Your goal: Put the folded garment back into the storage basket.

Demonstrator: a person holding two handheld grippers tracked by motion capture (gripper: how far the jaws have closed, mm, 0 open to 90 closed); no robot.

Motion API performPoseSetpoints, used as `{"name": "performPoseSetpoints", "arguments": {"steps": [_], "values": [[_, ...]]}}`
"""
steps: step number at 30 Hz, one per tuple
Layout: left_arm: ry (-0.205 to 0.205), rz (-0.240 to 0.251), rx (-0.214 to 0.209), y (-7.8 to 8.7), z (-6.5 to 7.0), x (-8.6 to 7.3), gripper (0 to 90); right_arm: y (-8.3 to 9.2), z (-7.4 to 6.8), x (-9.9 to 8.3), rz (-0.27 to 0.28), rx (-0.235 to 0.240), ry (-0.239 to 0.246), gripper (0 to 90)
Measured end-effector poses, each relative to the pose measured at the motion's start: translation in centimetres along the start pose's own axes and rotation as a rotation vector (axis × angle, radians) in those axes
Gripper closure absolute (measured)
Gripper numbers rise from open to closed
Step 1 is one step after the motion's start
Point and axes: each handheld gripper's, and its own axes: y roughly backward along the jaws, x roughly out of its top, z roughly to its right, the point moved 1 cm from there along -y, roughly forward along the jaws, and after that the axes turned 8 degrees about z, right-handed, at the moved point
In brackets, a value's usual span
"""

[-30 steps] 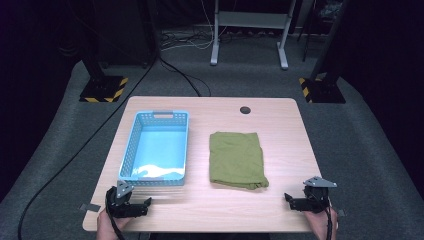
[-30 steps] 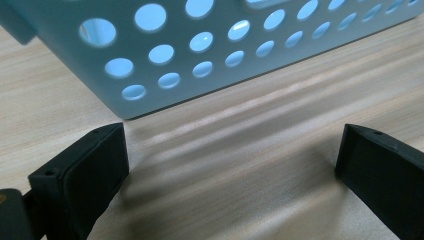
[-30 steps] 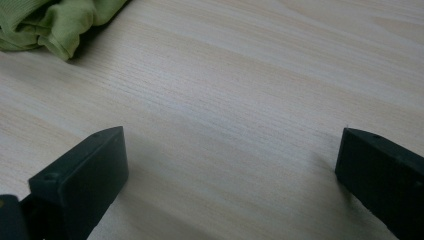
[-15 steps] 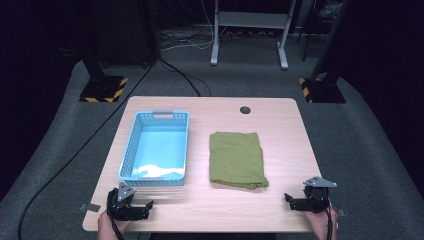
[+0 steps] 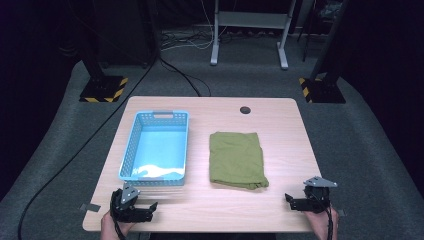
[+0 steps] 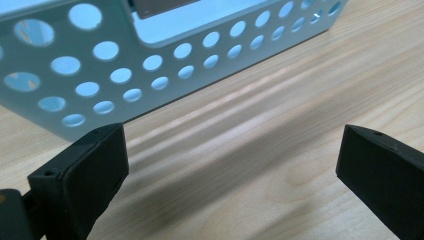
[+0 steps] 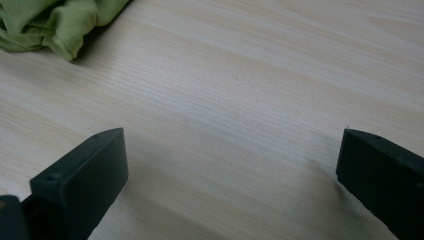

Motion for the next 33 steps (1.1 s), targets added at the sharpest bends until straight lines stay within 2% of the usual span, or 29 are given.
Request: {"name": "performPoseSetpoints", "arguments": {"steps": [18,33], "values": [[-0.041,0.017,-0.042,0.1,2.1,0.9,0.2,0.9,-0.9,1.1,0.017,0.016,0.024,0.0],[-0.073,0.010,-0.082,-0.4,3.6,1.3,0.2,1.3,-1.9,2.4,0.026,0.032,0.053,0.0]]}}
